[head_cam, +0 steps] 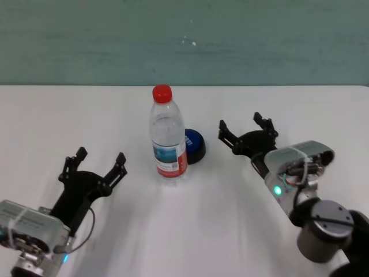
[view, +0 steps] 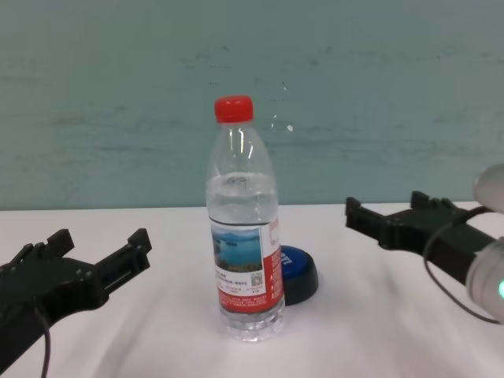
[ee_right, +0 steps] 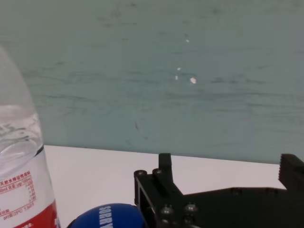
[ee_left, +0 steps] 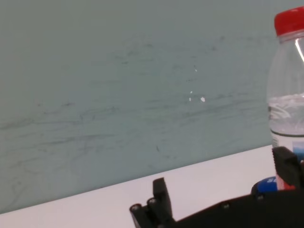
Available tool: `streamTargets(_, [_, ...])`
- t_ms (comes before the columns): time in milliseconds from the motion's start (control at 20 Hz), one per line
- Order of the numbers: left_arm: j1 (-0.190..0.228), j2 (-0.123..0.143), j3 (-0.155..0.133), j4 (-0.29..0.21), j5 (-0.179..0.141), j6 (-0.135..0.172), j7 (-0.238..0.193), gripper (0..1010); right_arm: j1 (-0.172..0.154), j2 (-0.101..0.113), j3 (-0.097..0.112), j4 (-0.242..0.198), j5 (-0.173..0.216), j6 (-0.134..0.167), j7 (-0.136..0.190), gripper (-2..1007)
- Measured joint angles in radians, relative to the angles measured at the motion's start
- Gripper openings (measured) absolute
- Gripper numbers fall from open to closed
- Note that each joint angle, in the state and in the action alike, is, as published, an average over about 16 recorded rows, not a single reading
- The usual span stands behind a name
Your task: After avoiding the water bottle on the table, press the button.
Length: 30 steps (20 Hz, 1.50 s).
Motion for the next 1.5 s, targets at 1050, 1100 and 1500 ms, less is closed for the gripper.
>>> streamTargets(1050, [0.000, 0.000, 0.000, 0.000, 0.000, 0.000, 0.000, 1010, -0.126, -0.051, 0.014, -0.110, -0.091, -0.050, -0.042, 1004])
streamTargets(1100, [0.000, 0.000, 0.000, 0.000, 0.000, 0.000, 0.000, 1010, -0.130, -0.054, 0.013, -0.112, -0.094, -0.051, -0.043, 1004])
streamTargets(1500, [0.000, 0.000, 0.000, 0.000, 0.000, 0.000, 0.000, 1010, -0.158, -0.072, 0.006, -0.126, -0.112, -0.063, -0.049, 1004])
